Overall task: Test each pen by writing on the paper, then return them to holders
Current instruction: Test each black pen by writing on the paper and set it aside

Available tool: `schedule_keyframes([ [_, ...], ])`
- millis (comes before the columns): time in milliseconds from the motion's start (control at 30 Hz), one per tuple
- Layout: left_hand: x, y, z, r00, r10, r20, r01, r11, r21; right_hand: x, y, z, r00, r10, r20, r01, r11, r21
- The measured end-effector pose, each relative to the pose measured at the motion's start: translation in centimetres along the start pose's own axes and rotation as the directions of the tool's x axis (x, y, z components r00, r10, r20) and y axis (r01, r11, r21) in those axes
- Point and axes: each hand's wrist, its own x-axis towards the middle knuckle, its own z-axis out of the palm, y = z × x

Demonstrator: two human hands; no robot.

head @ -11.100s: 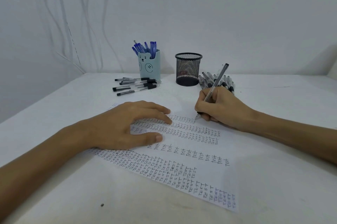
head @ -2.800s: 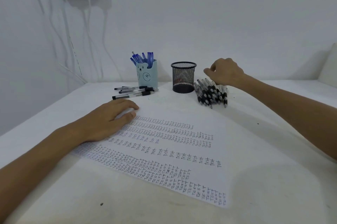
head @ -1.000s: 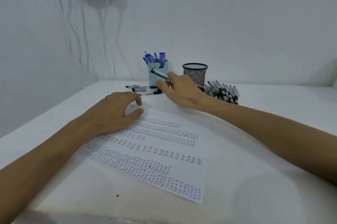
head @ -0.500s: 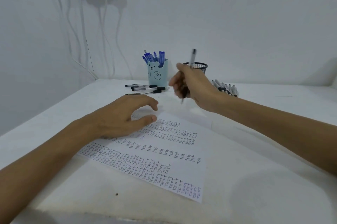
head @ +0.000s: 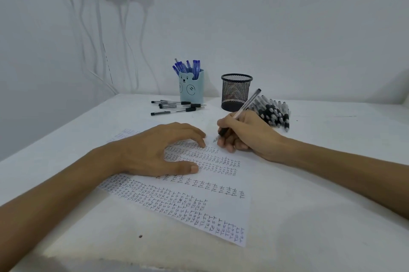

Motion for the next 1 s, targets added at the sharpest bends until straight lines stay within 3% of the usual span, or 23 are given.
schedule_keyframes([
  [300,-0.02,0.23,0.02,1.000,0.006,0.014,-0.006,1.000,0.001,0.06,-0.40,-0.73,0.990,0.019,0.141,-0.014,0.999,-0.041],
  [500,0.06,0.52,-0.04,0.998,0.001,0.057,-0.003,0.999,0.044,-0.74,0.00,-0.23,0.990,-0.138,-0.026,0.131,0.973,-0.188],
  [1000,0.06,0.97,-0.26,0.998,-0.009,0.064,0.007,1.000,0.029,-0.73,0.16,-0.06,0.984,-0.166,0.070,0.177,0.965,-0.194],
])
